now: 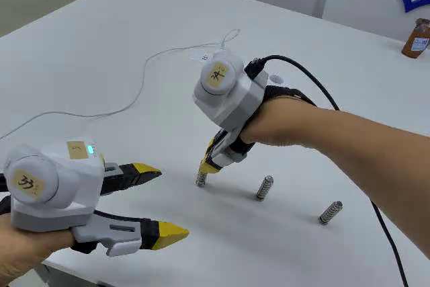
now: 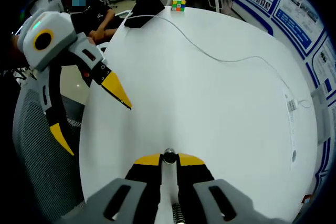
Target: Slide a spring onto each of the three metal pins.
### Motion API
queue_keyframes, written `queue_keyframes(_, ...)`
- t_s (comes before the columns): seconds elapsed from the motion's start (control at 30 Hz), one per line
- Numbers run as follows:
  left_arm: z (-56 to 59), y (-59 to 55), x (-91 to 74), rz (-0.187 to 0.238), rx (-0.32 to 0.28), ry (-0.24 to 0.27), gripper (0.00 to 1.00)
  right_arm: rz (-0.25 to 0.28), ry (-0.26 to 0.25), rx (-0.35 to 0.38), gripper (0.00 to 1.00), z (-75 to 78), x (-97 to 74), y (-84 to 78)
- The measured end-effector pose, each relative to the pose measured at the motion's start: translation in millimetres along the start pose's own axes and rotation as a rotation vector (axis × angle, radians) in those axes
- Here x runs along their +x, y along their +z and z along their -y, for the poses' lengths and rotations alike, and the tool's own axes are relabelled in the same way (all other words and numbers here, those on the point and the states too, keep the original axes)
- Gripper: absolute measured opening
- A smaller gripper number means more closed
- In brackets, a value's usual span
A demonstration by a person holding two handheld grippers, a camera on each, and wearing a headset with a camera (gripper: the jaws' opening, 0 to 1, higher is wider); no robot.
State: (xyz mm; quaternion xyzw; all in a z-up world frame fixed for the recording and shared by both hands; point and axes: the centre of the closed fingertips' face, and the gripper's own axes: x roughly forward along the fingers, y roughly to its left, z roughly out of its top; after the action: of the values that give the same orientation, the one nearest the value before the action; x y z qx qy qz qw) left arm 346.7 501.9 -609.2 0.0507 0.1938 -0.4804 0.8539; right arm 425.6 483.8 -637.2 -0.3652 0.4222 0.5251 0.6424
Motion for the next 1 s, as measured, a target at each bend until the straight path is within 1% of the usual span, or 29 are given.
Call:
queue_keyframes(0.23,0.2,-0.9,1.3,-0.003,-0.004,-0.002,0.65,-0.005,0.003,0.008,0.12,-2.5,3.2,-3.2)
queue_keyframes(0.57,0.3,-1.1,2.1,-0.008,-0.003,-0.006,0.65,0.003,0.002,0.008,0.12,-1.3,6.9,-3.7)
queue_keyframes(0.77,-0.7,-0.4,3.0,-0.013,0.001,-0.008,0.65,0.017,-0.008,0.004,0.16,0.3,4.8,-4.2)
queue_keyframes(1.0,-0.3,0.4,3.2,-0.022,0.007,-0.009,0.65,0.028,-0.018,0.016,0.21,2.3,-2.1,-15.6)
